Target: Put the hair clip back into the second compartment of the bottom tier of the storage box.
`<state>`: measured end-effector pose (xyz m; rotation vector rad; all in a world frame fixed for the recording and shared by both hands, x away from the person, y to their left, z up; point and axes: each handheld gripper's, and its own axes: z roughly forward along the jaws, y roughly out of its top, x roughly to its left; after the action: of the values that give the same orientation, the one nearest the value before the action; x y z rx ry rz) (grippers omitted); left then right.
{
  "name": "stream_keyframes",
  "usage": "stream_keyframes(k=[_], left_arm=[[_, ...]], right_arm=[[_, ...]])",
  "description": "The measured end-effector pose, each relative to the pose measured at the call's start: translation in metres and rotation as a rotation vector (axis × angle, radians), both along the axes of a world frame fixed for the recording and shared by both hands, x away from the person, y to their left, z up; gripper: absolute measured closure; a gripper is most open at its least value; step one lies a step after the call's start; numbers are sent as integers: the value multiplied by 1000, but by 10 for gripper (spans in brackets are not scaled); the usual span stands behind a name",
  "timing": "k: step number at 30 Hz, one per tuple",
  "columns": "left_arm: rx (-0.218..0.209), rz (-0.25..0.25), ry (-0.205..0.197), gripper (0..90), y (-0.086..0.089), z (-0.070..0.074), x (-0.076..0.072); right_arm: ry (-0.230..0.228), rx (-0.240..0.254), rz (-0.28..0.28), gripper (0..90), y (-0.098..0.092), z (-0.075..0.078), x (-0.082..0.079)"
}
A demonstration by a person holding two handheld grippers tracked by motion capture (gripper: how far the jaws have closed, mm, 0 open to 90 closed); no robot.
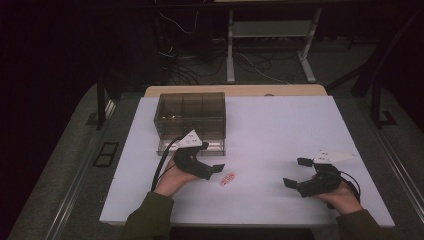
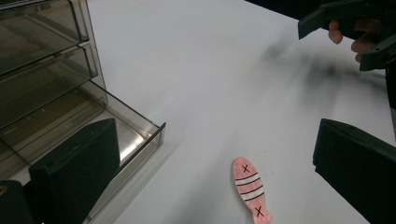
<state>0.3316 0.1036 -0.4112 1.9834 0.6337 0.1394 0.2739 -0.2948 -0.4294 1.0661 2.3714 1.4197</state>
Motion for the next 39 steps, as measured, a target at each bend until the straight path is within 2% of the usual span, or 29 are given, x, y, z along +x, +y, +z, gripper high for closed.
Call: stream_keyframes(k=[7, 16, 20, 33, 39], left_arm=[[5, -19, 4, 8, -9, -1, 1], [6, -32, -2, 69, -20, -3, 0], [17, -25, -8, 134, -22, -5, -2], [34, -24, 11, 313, -26, -14, -5], [65, -37, 20, 379, -30, -17, -7]], right_arm=[[0, 0, -1, 1, 0, 0, 0], [0, -1, -1, 2, 0, 0, 0], [1, -1, -1, 1, 0, 0, 0], [1, 2, -1, 2, -1, 1, 0], [0, 1, -1, 2, -1, 0, 0]])
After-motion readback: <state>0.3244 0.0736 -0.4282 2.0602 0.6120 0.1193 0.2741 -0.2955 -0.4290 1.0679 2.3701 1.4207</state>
